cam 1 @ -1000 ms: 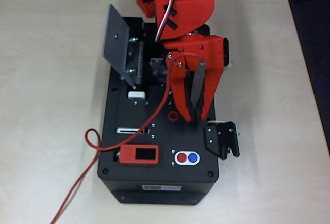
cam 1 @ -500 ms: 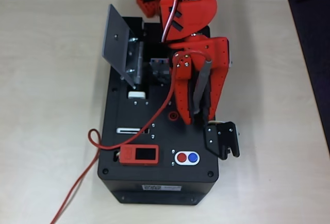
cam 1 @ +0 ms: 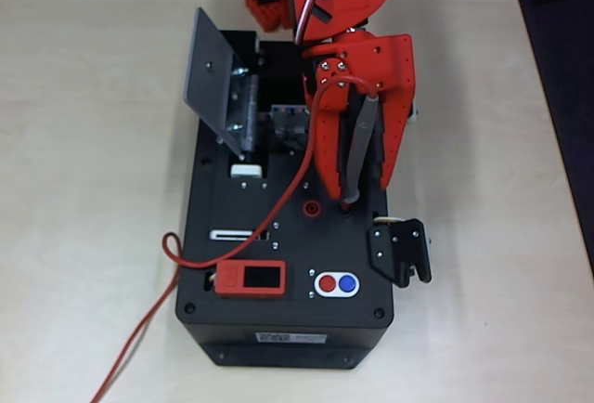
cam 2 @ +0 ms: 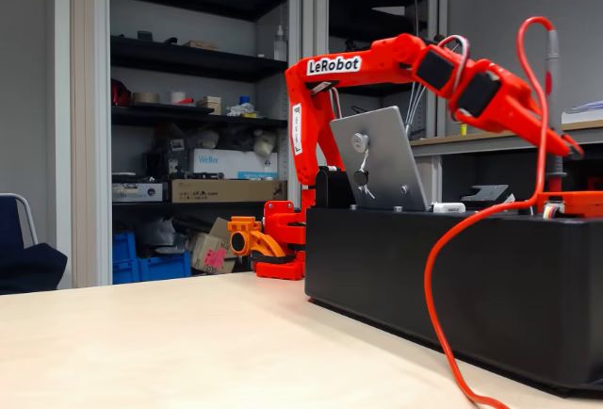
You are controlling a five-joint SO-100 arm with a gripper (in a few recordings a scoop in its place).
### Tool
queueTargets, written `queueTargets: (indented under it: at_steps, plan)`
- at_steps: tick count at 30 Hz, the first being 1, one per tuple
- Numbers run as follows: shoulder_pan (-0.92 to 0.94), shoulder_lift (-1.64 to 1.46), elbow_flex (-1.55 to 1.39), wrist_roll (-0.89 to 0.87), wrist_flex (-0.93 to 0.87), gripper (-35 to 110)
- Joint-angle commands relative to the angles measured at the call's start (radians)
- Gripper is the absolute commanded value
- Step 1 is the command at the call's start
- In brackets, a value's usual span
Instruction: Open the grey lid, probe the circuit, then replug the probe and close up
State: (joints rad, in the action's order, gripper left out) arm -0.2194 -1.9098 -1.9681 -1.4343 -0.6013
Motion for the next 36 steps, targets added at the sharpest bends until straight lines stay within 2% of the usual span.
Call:
queueTargets:
  at_steps: [1, 6, 10, 13, 17, 24, 36]
  plan:
    - [-0.018, -0.117, -0.057, -0.009, -0.006, 13]
    - [-0.002, -0.213, -0.161, 0.008, -0.002, 13]
    - [0.066, -0.275, -0.183, 0.089, -0.044, 9]
    - [0.138, -0.276, -0.104, 0.187, -0.097, 0]
    - [0.218, -0.218, 0.055, 0.345, -0.172, 0]
    - [0.316, -0.126, 0.305, 0.500, -0.377, 0]
    - [0.416, -0.097, 0.399, 0.699, -0.426, 0]
